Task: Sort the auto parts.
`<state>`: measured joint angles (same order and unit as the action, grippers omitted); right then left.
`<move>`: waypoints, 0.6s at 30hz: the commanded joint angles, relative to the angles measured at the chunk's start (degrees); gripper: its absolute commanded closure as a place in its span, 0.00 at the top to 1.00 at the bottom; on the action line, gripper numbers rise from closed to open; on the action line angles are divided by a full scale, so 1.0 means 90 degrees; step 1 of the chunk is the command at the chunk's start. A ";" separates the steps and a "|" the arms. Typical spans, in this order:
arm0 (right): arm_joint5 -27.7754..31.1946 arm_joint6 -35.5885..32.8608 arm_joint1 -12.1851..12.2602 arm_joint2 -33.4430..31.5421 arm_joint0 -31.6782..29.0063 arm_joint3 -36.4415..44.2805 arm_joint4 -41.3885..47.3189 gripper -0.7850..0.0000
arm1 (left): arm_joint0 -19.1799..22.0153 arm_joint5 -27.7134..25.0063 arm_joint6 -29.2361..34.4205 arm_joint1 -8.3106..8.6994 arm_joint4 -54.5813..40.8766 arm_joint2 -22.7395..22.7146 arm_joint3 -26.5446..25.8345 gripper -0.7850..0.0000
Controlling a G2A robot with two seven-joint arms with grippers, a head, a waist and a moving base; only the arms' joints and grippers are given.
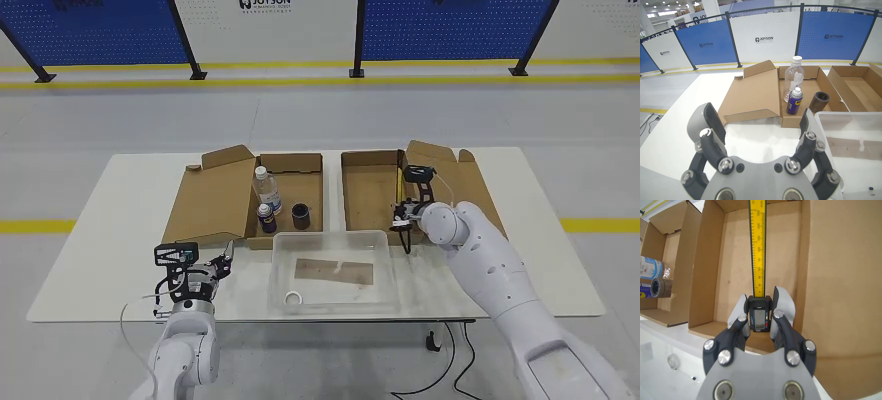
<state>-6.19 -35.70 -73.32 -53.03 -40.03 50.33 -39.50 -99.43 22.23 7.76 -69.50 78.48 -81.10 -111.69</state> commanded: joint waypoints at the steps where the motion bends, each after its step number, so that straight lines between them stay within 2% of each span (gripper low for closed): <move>1: 0.0011 -0.0006 -0.0003 -0.0017 -0.0001 -0.0007 -0.0013 0.70 | 0.0000 0.0000 0.0000 0.0000 0.0000 0.0000 0.0000 1.00; 2: 0.0006 -0.0002 -0.0004 -0.0026 0.0000 -0.0010 -0.0031 0.78 | 0.0000 0.0000 0.0000 0.0000 0.0000 0.0000 0.0000 1.00; 4: 0.0005 -0.0014 -0.0008 -0.0045 -0.0002 -0.0002 -0.0049 0.84 | 0.0000 0.0000 0.0000 0.0000 0.0000 0.0000 0.0000 1.00; 6: 0.0023 -0.0021 -0.0009 -0.0075 -0.0004 0.0025 -0.0047 1.00 | 0.0000 0.0000 0.0000 0.0000 0.0000 0.0000 0.0000 1.00; 13: 0.0194 0.0118 0.0034 -0.0258 0.0004 0.0404 -0.0204 1.00 | 0.0000 0.0000 0.0000 0.0000 0.0000 0.0000 0.0000 1.00; 18: 0.0746 0.0094 0.0154 -0.0490 -0.0065 0.1211 -0.0510 1.00 | 0.0000 0.0000 0.0000 0.0000 0.0000 0.0000 0.0000 1.00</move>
<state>-0.58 -34.69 -72.14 -57.07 -40.41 59.76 -43.62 -99.43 22.23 7.76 -69.50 78.48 -81.10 -111.69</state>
